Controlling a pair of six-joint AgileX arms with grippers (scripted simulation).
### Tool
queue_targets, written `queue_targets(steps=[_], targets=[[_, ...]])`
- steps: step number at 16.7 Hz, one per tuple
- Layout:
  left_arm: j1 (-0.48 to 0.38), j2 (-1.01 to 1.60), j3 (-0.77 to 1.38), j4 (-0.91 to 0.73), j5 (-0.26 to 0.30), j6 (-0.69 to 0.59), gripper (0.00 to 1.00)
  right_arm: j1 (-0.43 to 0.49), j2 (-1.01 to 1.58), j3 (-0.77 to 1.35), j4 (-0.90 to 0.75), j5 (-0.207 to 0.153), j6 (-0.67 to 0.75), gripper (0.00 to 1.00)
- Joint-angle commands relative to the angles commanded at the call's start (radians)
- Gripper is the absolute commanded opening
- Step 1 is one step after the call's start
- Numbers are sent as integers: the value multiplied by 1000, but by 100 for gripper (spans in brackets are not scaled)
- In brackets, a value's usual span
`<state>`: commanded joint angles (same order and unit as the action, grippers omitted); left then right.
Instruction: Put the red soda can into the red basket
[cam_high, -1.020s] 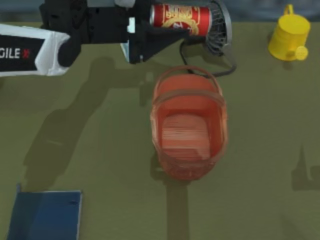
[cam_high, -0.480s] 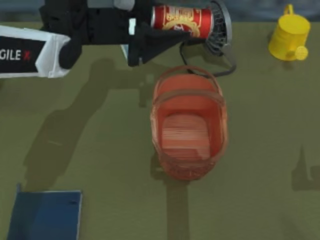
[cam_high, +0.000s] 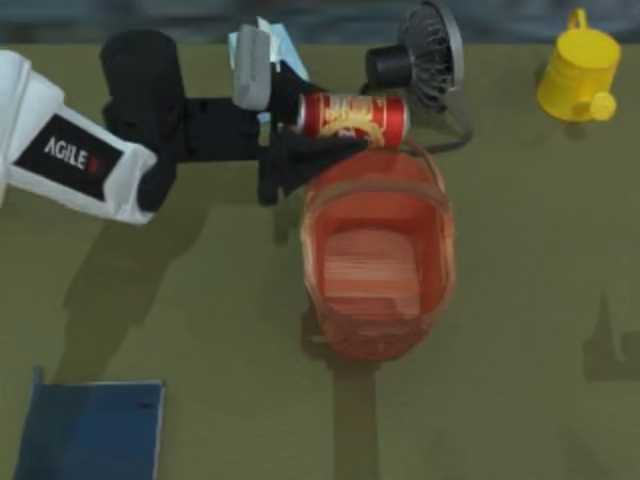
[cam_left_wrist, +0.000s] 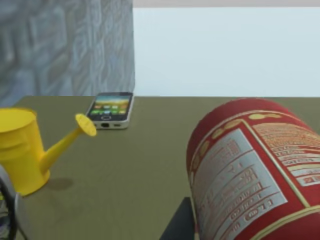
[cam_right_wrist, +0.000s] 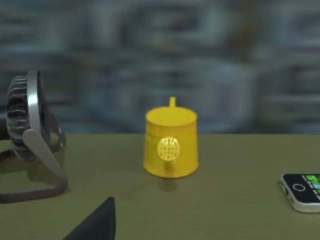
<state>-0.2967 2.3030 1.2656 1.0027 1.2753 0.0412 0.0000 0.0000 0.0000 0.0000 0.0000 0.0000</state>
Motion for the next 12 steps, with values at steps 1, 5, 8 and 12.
queue_targets(steps=[1,5,8,12], targets=[[1,11,-6,13,0,0,0,0,0,0,0,0,0,100],[1,13,-7,17,-1,0,0,0,0,0,0,0,0,100],[1,13,-7,17,-1,0,23,0,0,0,0,0,0,100],[1,13,-7,17,-1,0,53,0,0,0,0,0,0,100]])
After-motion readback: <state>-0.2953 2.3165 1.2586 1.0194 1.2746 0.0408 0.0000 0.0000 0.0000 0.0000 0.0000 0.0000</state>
